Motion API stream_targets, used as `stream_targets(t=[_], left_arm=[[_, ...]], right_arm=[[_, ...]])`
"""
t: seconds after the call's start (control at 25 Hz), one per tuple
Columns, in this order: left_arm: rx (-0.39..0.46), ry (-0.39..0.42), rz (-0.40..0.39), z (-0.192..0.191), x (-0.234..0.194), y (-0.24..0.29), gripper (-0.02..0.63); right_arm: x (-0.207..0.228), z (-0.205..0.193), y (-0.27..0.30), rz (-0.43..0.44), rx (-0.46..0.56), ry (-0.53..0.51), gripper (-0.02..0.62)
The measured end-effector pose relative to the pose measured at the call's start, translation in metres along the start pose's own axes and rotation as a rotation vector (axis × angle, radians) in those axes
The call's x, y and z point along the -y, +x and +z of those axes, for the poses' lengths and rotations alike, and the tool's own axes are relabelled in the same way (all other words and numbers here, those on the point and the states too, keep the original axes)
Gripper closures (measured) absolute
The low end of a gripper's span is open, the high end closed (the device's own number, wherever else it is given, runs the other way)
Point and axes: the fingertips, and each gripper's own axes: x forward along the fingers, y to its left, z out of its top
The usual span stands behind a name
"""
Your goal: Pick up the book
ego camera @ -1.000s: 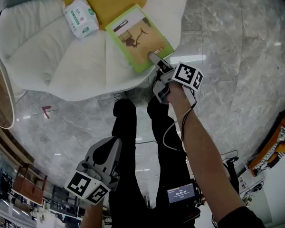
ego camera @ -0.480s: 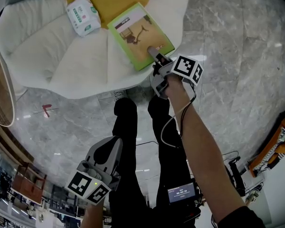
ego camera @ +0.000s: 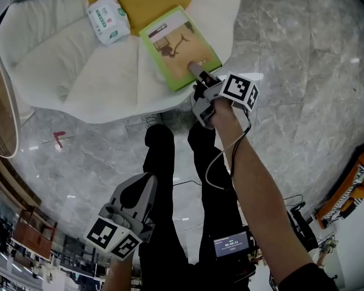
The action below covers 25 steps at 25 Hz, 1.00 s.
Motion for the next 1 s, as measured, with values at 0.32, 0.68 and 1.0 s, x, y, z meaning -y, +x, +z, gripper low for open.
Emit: stream_targets(t=[0.32,0.68,1.0], left_arm=[[0.020,-0.005,-0.009,0.000,0.013,0.001,0.592],[0.047,-0.012,-0.033,-0.001,0.044,-0.001,0.592],[0.072,0.005,-0.052,0.006,0.077,-0.004,0.592]], right_arm=[[-0.005,-0.008,-0.022,0.026,-0.016,0.019,0.442],[-0.033,-0.010,-0.063,0.079,-0.028,0.024,0.446],[-0.084,-0.004,-0.104,0.180,-0.027,0.004,0.446]])
